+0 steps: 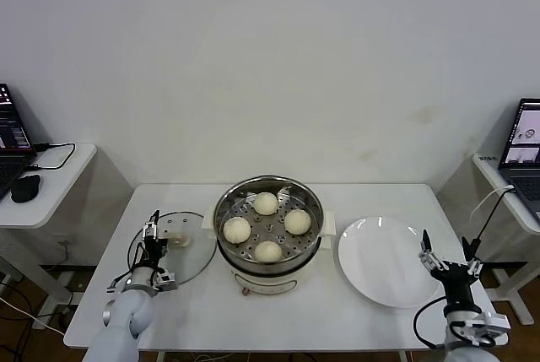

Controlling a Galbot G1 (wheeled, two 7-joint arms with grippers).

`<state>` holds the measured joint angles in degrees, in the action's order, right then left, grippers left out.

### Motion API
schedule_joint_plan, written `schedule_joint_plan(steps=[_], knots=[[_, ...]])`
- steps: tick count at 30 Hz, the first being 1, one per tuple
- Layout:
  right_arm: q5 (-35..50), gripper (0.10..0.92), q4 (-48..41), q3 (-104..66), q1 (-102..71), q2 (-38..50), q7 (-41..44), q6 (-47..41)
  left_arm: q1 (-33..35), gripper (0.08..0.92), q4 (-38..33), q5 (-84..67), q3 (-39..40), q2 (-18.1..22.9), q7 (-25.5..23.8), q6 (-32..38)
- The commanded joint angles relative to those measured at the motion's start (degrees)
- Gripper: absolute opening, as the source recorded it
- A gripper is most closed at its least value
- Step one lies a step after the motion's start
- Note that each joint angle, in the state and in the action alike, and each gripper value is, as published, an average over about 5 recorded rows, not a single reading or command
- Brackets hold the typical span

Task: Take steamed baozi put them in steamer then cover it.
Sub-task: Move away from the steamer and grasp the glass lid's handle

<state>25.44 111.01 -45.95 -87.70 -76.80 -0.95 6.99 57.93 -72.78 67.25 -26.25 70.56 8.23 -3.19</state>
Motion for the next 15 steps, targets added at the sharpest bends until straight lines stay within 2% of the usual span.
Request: schedule_joint_plan(steps=[1,8,15], knots=[[-0.13,0.823,-0.32,-0.07,0.04,-0.01,0.01,0.04,-1.72,0.823,2.59,-0.03,0.13,-0.01,0.49,-0.42],[-0.17,0.823,-0.61,-0.2,-0.02,0.36,-0.02,0.02,-1.5,0.795,3.54,-0.32,0.65,0.05,1.47,-0.32],[-0.17,0.823,-0.86,-0.39,-0.12,0.51,0.02,0.04,-1.21,0.608,3.97,-0.35,1.02,0.11,1.61,-0.18]])
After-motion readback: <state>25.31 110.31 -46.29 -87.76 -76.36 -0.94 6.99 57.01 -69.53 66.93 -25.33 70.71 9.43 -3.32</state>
